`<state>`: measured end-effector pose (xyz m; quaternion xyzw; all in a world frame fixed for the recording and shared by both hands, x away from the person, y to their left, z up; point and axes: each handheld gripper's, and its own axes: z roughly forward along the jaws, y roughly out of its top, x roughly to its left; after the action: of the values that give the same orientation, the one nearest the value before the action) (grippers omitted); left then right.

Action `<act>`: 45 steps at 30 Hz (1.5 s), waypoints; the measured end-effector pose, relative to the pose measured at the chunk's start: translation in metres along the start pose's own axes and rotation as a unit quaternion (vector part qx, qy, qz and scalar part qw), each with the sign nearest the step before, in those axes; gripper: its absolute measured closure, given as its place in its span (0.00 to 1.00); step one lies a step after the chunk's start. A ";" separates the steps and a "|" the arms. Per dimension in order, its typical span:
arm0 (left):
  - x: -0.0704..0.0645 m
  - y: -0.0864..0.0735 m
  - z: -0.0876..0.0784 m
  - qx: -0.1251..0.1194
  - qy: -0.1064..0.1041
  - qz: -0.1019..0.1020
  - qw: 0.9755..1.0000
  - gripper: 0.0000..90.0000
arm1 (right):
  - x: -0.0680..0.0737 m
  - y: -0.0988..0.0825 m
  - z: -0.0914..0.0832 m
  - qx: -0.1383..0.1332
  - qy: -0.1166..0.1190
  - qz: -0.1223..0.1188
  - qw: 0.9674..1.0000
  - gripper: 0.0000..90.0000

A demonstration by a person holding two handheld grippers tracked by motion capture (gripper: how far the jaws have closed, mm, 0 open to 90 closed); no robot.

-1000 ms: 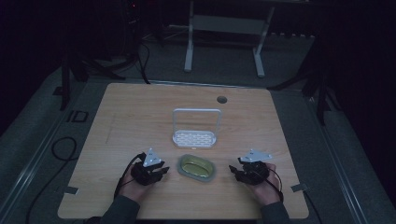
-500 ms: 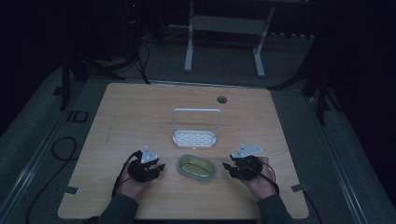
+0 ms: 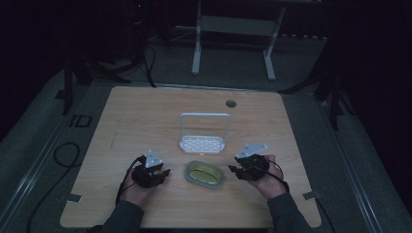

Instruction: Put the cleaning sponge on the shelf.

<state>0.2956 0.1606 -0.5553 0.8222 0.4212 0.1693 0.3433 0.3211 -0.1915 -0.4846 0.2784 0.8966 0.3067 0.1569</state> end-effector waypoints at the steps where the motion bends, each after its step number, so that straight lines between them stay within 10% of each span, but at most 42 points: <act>1: 0.000 0.000 0.000 -0.001 0.000 0.000 1.000 0.66 | -0.001 0.004 0.000 0.004 0.001 -0.006 1.000 0.64; 45: 0.000 0.000 0.001 -0.003 0.002 -0.002 1.000 0.64 | 0.017 0.064 0.007 0.084 0.036 -0.103 0.990 0.65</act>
<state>0.2961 0.1603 -0.5561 0.8198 0.4230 0.1716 0.3457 0.3366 -0.1359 -0.4506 0.1855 0.9482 0.2219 0.1316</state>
